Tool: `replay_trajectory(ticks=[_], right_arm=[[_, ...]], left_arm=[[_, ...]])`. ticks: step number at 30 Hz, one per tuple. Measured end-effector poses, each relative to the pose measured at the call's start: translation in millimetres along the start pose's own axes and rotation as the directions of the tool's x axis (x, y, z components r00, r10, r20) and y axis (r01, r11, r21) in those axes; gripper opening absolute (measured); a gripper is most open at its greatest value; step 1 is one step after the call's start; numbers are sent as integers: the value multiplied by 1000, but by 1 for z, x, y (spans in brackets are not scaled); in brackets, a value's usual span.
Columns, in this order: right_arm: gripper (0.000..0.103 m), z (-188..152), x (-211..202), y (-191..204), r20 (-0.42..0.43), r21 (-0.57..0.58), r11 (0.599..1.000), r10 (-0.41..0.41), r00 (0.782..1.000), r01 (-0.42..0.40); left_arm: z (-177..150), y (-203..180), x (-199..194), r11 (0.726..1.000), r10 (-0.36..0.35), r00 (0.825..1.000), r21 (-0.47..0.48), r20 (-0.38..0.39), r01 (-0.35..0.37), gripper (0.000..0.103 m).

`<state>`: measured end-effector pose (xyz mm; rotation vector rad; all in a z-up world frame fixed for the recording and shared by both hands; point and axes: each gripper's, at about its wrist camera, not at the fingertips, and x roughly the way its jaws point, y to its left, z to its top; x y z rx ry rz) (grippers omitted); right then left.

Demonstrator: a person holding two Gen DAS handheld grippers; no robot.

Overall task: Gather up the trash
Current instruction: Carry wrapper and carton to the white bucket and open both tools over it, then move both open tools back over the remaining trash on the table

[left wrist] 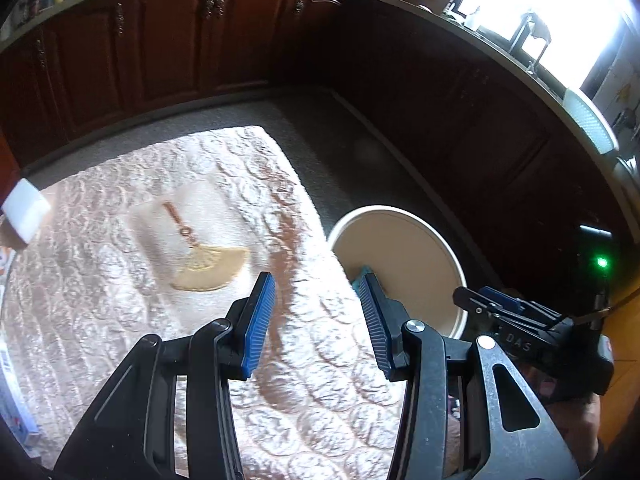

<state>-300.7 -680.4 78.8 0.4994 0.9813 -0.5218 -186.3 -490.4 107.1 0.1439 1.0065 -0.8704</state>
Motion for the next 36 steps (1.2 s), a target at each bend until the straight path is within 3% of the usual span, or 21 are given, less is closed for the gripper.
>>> replay_trajectory(ticks=[7, 11, 18, 36], right_arm=[[48, -2, -10, 25, 31, -33, 999, 10, 999, -9], [62, -2, -20, 44, 60, -51, 998, 31, 998, -28], [66, -4, -32, 94, 74, -131, 988, 90, 993, -80], [68, -37, -36, 227, 36, -331, 923, 221, 975, -197]], left_arm=[[-6, 18, -20, 998, 65, 997, -3, 40, -65, 43], [-8, 31, -38, 996, 92, 993, -19, 73, -91, 53], [-17, 65, -69, 986, 145, 985, -96, 96, -136, 58], [-69, 161, -156, 922, 353, 926, -218, 134, -319, 58]])
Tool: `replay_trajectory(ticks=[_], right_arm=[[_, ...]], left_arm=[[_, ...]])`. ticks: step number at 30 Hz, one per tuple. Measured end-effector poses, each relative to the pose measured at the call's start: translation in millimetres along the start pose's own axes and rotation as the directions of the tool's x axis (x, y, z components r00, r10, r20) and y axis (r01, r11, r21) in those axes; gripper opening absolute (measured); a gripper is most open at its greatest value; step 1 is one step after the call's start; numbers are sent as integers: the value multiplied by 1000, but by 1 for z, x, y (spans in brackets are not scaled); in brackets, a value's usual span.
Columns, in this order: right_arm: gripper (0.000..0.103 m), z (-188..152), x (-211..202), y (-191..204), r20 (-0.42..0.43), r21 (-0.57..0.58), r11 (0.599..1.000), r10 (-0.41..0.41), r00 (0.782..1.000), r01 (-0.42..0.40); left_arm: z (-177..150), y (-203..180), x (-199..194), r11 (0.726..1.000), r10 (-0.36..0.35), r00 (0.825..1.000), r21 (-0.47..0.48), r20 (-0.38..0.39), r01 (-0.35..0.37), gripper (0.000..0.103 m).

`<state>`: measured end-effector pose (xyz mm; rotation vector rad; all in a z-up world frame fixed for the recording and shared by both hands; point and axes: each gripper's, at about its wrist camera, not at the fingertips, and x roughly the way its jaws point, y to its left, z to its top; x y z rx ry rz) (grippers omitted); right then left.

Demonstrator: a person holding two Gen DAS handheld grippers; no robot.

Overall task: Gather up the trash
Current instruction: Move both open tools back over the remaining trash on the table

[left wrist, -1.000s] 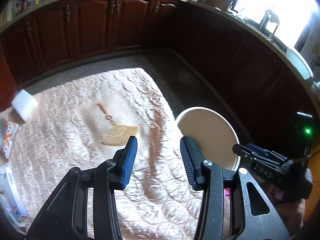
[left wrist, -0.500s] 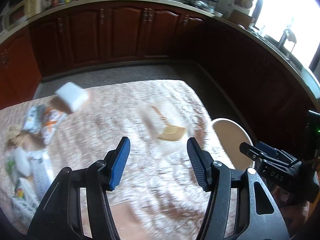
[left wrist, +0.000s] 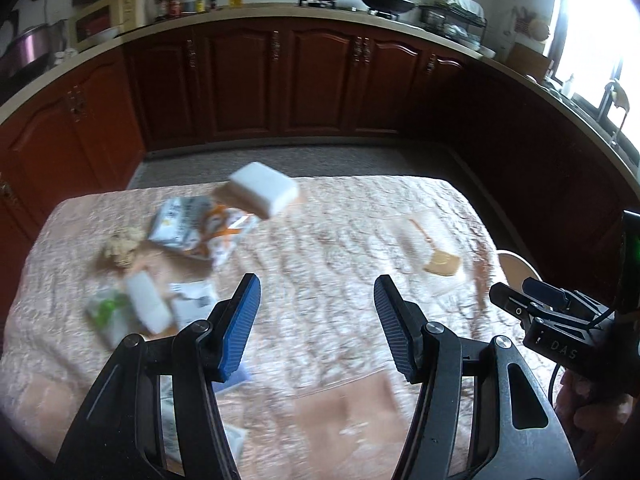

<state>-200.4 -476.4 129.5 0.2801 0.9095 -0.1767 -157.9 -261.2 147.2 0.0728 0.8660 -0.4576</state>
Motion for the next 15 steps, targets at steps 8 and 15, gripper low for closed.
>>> replay_trajectory(ticks=[8, 15], right_arm=[[68, -2, 13, 56, -33, -102, 993, 52, 998, -55], [70, -6, 27, 99, -70, -182, 978, 92, 993, -103]], left_arm=[[-11, 58, -15, 996, 25, 1000, -87, -17, -27, 58], [-23, 126, -19, 979, 84, 995, -184, -54, -92, 58]])
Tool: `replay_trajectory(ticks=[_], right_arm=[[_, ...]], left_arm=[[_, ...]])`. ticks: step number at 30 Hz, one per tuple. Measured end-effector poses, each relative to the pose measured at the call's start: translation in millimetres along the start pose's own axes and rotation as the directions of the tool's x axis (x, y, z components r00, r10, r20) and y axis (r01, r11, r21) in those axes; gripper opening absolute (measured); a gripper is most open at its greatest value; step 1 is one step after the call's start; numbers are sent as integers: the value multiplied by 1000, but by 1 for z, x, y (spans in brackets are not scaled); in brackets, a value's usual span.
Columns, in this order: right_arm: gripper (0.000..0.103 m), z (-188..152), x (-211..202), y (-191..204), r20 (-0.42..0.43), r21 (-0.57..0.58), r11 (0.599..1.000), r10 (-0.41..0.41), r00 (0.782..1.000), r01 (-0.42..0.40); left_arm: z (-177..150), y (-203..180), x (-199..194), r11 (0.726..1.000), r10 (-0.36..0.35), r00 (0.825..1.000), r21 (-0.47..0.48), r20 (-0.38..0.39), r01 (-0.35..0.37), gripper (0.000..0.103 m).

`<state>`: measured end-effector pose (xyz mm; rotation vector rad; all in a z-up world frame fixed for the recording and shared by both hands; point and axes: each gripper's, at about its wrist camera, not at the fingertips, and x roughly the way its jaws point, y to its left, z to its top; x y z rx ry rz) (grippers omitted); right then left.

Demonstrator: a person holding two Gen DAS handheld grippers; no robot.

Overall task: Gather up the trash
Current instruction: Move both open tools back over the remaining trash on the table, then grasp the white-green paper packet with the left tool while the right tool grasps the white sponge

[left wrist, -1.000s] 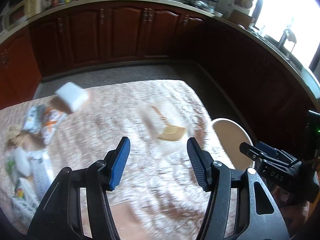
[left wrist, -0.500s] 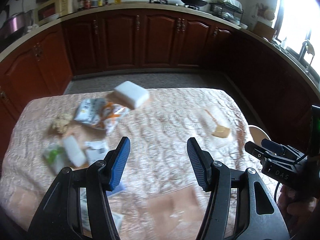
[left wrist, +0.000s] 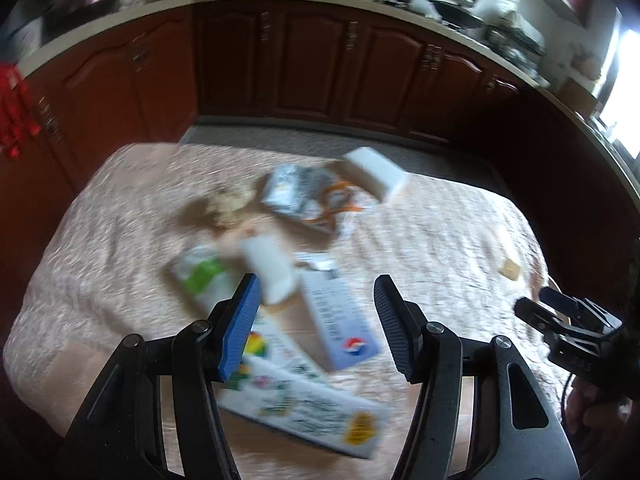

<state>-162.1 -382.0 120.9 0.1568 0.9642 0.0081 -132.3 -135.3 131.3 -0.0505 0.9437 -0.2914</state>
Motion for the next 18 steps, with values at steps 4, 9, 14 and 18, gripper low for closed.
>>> replay_trajectory(ticks=[4, 9, 14, 18], right_arm=[[70, 6, 13, 21, -20, -43, 999, 28, 999, -29], [70, 23, 36, 43, -43, -103, 992, 65, 997, -69], [70, 46, 68, 60, -74, -131, 985, 100, 992, -109], [70, 72, 93, 63, -66, -150, 984, 87, 994, -96]], left_arm=[[4, 40, 5, 997, 35, 999, -65, -29, -36, 58], [9, 84, 16, 983, 58, 997, -170, -55, -67, 58], [9, 103, 34, 972, 46, 995, -227, -90, -66, 58], [10, 110, 55, 966, 32, 991, -251, -126, -63, 58]])
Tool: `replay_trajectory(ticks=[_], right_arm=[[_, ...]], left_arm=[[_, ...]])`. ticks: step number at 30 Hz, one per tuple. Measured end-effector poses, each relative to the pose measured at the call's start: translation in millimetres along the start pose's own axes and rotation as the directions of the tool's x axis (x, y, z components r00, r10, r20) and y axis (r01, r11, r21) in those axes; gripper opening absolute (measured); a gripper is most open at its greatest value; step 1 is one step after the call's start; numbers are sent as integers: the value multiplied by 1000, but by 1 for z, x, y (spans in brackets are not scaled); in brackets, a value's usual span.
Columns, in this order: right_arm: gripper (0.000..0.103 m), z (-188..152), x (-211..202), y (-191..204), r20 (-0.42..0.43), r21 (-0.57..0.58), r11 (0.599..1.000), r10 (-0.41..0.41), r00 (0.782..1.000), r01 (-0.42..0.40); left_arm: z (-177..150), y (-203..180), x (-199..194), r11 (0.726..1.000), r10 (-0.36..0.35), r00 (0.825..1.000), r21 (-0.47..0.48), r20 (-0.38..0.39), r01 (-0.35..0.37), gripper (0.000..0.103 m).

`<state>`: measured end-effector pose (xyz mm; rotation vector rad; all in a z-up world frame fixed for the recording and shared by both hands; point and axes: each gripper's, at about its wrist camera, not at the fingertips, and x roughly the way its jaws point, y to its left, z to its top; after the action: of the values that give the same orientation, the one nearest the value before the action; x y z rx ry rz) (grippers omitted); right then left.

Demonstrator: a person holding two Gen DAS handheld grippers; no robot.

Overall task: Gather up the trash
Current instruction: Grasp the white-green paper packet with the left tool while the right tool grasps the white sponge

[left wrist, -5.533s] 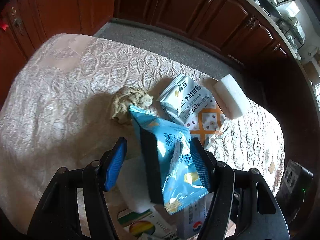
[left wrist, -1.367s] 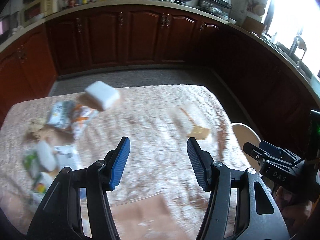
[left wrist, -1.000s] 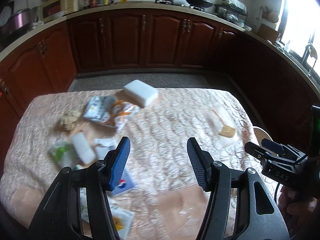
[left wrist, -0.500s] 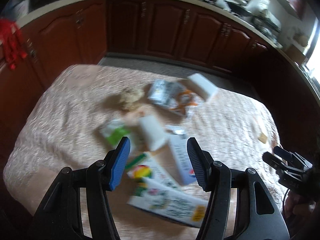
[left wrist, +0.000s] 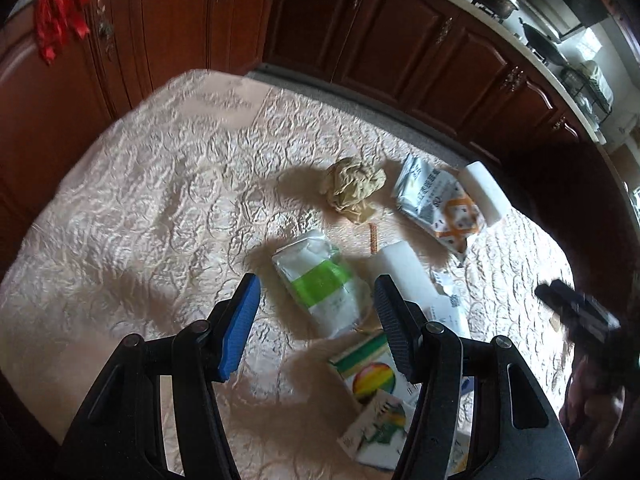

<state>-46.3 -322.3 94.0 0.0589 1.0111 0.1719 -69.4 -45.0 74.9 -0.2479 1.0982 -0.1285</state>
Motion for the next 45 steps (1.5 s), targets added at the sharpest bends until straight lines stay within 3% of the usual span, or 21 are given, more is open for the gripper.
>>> replay_trajectory(ticks=[8, 14, 21, 24, 27, 29, 32, 36, 45], right_arm=[[71, 73, 58, -21, 20, -64, 995, -73, 997, 74], [72, 109, 109, -31, -14, -133, 986, -106, 994, 104], [70, 116, 133, -40, -68, -87, 996, -14, 998, 8], [53, 113, 139, -36, -89, -46, 997, 54, 995, -58], [47, 109, 136, -34, -75, -43, 998, 50, 996, -53], [36, 107, 128, -37, -53, -41, 998, 55, 997, -57], [26, 98, 106, -47, -22, -9, 998, 69, 997, -69], [22, 83, 84, -60, -8, 24, 996, 92, 996, -92], [21, 24, 20, -82, 49, 118, 980, 158, 986, -163]], left_arm=[[14, 10, 25, 998, -29, 999, -56, -42, 27, 58], [22, 10, 42, 996, -36, 996, -86, -79, 30, 58], [15, 14, 67, 993, 10, 991, -115, -137, -26, 58], [10, 12, 72, 992, 19, 992, -121, -129, -35, 58], [7, 5, 74, 995, 35, 993, -94, -116, -46, 57], [5, 1, 75, 998, 32, 993, -59, -116, -39, 38], [4, -2, 71, 999, 18, 994, -30, -106, -22, 25], [6, 4, 59, 999, -9, 995, -33, -103, 6, 20], [26, -17, -10, 998, -31, 998, 54, 46, 28, 19]])
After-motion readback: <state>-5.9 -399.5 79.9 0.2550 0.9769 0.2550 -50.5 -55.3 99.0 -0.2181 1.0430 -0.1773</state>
